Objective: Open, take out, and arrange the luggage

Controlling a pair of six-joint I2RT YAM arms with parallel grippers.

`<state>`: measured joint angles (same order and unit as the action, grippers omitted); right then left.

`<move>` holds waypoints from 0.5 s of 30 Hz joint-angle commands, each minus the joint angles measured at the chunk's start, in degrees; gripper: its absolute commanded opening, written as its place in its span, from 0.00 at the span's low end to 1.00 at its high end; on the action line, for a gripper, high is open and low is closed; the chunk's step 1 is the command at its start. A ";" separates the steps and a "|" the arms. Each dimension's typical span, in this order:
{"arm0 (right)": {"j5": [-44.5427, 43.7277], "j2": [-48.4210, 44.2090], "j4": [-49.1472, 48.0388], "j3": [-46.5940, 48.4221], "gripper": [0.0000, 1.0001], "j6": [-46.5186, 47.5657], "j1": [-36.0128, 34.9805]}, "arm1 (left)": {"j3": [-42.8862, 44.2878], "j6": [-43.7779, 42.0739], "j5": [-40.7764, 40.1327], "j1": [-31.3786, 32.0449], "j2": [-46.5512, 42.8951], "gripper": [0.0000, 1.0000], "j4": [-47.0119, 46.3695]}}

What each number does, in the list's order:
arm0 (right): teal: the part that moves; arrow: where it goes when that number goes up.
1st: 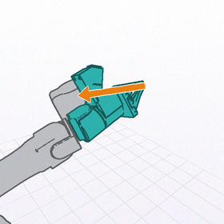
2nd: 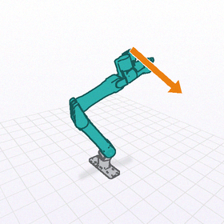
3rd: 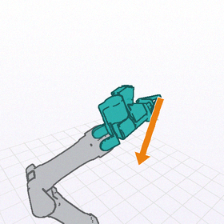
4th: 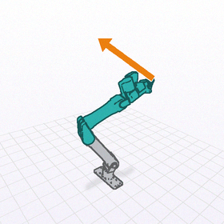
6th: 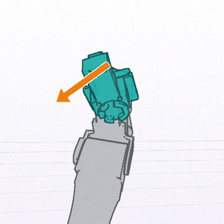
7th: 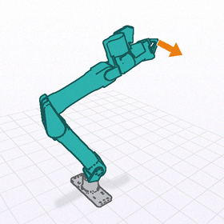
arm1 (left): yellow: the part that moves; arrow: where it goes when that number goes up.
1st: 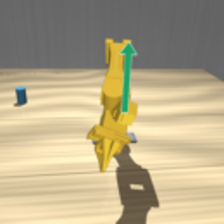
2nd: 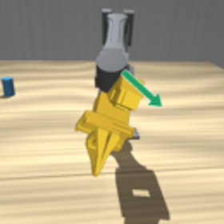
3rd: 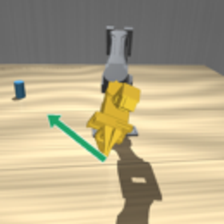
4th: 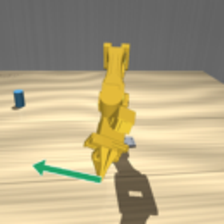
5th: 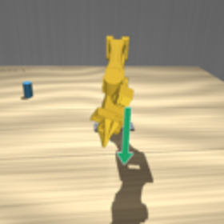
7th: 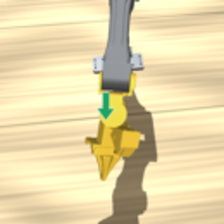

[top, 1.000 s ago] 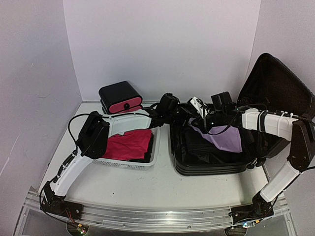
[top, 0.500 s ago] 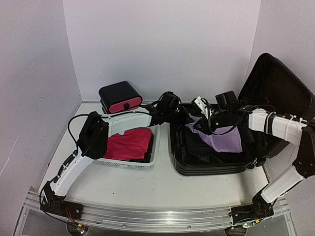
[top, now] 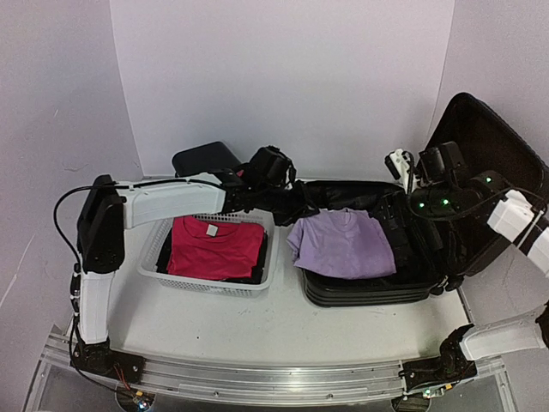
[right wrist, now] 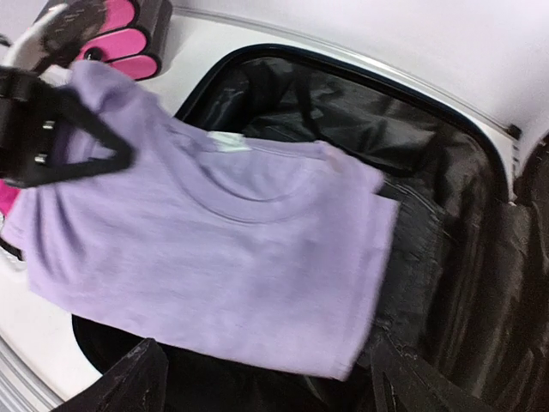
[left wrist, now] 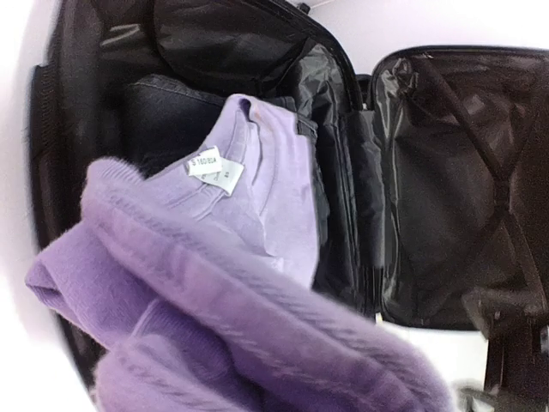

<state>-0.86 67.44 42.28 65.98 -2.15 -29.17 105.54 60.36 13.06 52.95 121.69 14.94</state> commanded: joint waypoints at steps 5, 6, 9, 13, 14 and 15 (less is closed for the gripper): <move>-4.87 -5.20 5.27 1.38 0.84 -2.59 -0.14 | -12.32 -5.08 0.84 -2.32 -15.52 0.00 2.55; -4.85 -5.24 5.27 1.17 0.84 -2.59 -0.12 | -13.77 -5.34 1.05 -2.89 -17.01 0.00 3.42; -4.71 -5.05 5.36 0.76 0.84 -2.91 -0.11 | -18.99 -6.81 0.80 -4.76 -21.98 0.00 4.64; -4.18 -4.87 5.36 0.38 0.84 -3.21 -0.14 | -26.22 -8.30 2.38 -8.45 -27.54 0.00 5.79; -4.11 -4.85 5.35 0.39 0.84 -3.28 -0.16 | -27.32 -9.00 3.06 -9.45 -28.50 0.00 6.32; -3.94 -4.86 5.35 0.38 0.83 -3.37 -0.15 | -28.26 -10.14 3.84 -10.58 -29.35 0.00 6.58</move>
<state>-4.38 63.05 48.40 66.04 -4.36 -29.17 79.94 54.37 14.39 45.93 98.91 20.86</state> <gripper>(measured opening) 0.836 0.039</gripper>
